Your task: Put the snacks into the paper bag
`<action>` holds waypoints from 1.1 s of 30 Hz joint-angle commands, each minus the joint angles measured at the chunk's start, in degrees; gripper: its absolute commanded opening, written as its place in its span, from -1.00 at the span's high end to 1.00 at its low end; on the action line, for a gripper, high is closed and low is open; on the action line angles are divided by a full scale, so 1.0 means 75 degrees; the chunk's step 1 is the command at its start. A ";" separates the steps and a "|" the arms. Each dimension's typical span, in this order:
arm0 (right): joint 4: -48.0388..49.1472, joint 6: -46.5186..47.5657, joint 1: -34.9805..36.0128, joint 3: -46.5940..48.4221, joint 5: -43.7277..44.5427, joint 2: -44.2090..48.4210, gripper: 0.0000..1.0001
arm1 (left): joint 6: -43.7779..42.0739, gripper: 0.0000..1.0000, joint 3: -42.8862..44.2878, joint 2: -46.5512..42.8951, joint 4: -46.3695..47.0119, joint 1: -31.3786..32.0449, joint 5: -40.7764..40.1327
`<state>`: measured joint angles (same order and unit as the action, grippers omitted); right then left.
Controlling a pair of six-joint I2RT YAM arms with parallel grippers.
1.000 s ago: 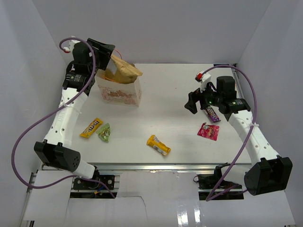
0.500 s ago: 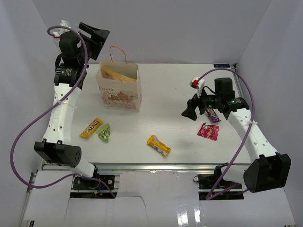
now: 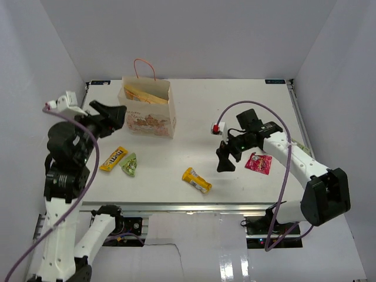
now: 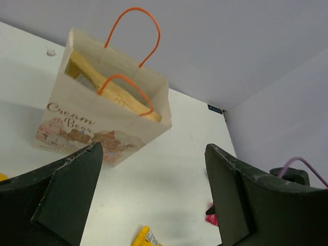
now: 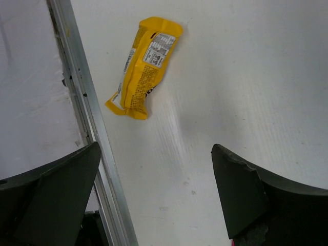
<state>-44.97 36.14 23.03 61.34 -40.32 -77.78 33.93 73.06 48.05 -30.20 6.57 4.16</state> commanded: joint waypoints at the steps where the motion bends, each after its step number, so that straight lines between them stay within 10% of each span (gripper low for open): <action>1: 0.0428 -0.0656 0.0935 -0.0245 0.1210 -0.0234 -0.88 | 0.0161 -0.83 -0.1253 -0.1130 -0.1071 -0.0009 -0.0343; 11: 0.2080 -0.3340 0.3093 -0.0269 0.3395 -0.1465 -0.84 | 0.1978 -0.82 -0.3752 -0.3044 -0.1938 -0.0009 -0.0169; 33: 0.2422 -0.3694 0.4207 0.0400 0.4871 -0.3211 -0.64 | 0.3268 -0.75 -0.5182 -0.3359 -0.2712 -0.0009 -0.0684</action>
<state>-28.03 9.02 54.13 63.90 -6.20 -101.54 56.88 35.14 24.14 -49.52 6.59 0.80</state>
